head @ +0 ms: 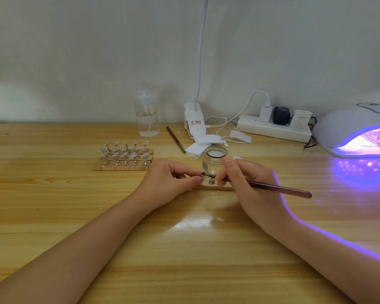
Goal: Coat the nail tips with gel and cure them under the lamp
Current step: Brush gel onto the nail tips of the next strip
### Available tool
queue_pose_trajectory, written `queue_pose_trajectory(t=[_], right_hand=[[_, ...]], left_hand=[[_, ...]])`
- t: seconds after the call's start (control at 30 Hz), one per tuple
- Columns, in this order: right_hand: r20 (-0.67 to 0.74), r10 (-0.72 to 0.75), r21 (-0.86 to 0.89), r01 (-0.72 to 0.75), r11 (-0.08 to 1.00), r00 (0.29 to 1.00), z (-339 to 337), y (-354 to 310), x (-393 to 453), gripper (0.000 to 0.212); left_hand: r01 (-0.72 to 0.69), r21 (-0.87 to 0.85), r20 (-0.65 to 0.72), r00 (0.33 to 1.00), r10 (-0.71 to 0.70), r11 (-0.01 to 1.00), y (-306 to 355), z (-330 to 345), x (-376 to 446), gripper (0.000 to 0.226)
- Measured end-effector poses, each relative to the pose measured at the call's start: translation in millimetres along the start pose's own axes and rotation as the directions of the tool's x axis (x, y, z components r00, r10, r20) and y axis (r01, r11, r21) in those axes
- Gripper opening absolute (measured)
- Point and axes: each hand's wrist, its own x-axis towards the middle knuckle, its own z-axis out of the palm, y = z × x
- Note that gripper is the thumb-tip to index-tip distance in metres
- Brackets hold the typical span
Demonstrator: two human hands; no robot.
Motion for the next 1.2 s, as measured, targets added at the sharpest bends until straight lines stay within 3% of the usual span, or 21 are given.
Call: queue_pose_trajectory(t=[0.13,0.47,0.83,1.07,1.2], right_hand=[[-0.013,0.019,0.129,-0.017,0.991,1.0,-0.1,-0.3,-1.0,0.039],[0.004,0.052,-0.086,-0.051,0.995,0.999,1.3,3.4,3.3,0.027],[-0.02,0.023,0.046,-0.022,0.999,1.0,-1.5,3.8,0.9,0.037],[-0.029,0.068,-0.059,-0.07,0.996,0.997,1.0,2.7,2.6,0.03],[-0.013,0.027,-0.059,-0.028,0.998,1.0,-0.4,3.3,1.2,0.034]], left_hand=[[0.004,-0.004,-0.013,1.0,-0.004,1.0,1.2,0.4,-0.1,0.012],[-0.032,0.036,-0.011,0.999,0.033,0.999,2.4,1.3,0.2,0.013],[-0.008,0.028,-0.026,1.0,0.009,1.0,3.1,0.5,-0.2,0.01],[-0.017,0.022,-0.015,1.0,0.017,1.0,3.1,0.7,-0.2,0.012],[-0.017,0.03,-0.018,1.0,0.017,0.999,3.4,1.0,-0.2,0.014]])
